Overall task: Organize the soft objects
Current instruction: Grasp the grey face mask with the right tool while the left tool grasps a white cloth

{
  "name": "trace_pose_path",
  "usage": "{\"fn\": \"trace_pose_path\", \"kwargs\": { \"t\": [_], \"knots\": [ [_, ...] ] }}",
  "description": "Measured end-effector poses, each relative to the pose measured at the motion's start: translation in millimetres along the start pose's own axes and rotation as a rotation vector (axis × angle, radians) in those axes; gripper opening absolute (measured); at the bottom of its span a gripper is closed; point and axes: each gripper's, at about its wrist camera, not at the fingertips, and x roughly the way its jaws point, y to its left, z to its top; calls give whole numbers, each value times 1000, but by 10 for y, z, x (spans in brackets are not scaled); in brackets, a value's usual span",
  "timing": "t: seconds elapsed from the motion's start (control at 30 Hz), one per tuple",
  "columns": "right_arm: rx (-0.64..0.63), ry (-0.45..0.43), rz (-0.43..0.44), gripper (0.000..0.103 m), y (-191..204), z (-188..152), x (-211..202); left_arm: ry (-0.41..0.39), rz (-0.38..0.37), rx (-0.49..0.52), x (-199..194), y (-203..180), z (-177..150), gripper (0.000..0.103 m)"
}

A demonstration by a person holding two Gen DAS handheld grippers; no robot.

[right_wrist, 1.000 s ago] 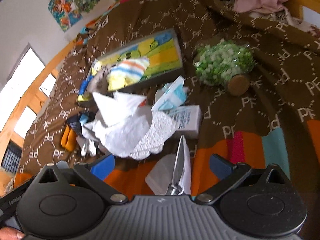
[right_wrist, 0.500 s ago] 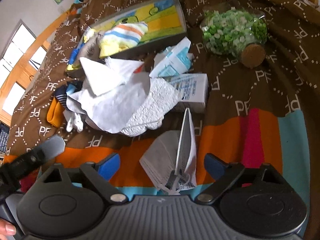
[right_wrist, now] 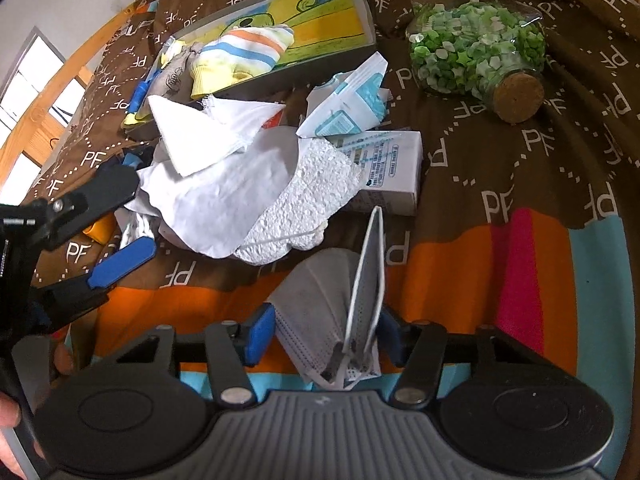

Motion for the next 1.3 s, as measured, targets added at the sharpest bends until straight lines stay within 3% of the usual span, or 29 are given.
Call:
{"fn": "trace_pose_path", "kwargs": {
  "t": [0.2, 0.3, 0.43, 0.67, 0.8, 1.0, 1.3],
  "knots": [
    [-35, 4, 22, 36, 57, 3, 32, -20, 3, -11, 108, 32, 63, 86],
    [-52, 8, 20, 28, 95, 5, 53, -23, 10, -1, 163, 57, 77, 73],
    [-67, 6, 23, 24, 127, -3, 57, -21, 36, 5, 203, 83, 77, 50],
    [-92, -8, 30, 18, 161, -3, 34, -52, 109, 83, 212, 35, 57, 35],
    [-107, -5, 37, 16, 186, -14, 18, -40, 154, 128, 237, 22, 36, 12],
    [-116, -2, 80, 14, 207, -33, -20, -85, 187, 147, 163, 15, 30, 2],
    [-210, 24, 196, 12, 346, -112, -78, -163, 204, 200, -67, -115, 29, 0]
  ]
}}
